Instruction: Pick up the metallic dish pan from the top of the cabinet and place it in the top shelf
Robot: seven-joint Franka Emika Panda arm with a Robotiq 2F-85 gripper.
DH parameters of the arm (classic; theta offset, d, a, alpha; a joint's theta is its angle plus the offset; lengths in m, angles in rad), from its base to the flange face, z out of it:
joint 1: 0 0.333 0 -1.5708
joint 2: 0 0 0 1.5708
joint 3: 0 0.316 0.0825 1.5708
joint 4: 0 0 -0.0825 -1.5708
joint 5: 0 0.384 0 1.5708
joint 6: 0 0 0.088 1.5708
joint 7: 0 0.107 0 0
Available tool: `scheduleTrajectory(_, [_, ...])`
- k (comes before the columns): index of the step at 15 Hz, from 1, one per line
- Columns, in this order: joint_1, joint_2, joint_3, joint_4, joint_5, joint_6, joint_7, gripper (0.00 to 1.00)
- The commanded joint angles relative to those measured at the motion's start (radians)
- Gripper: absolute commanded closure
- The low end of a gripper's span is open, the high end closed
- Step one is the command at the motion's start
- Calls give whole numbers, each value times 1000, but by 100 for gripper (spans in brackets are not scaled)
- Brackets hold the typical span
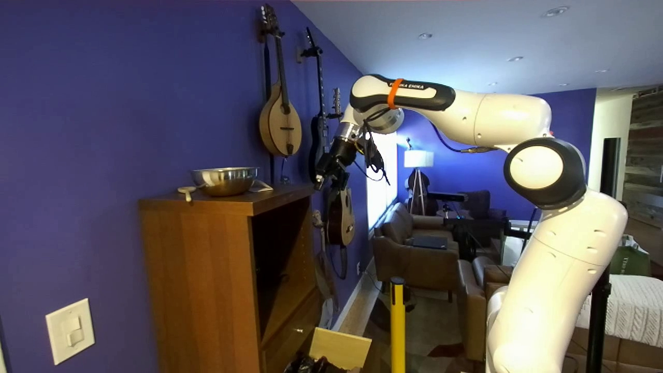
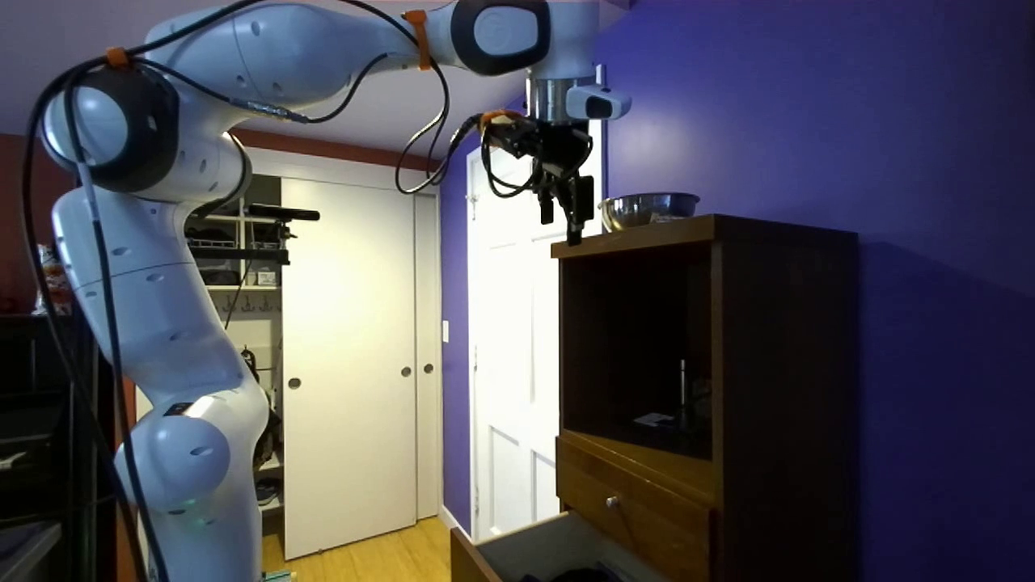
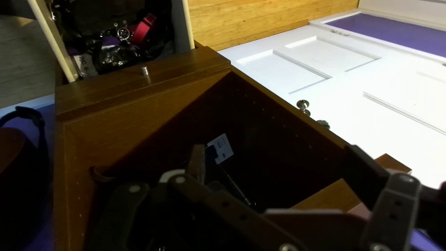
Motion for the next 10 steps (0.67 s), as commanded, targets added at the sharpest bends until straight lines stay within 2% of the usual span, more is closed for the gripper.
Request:
scheduleTrajectory(1, [-6, 77, 10, 134, 37, -120, 117, 0])
scheduleTrajectory(6, [-24, 174, 15, 335, 97, -376, 363, 0])
scheduleTrajectory(10, [-44, 250, 42, 485, 133, -349, 637, 0])
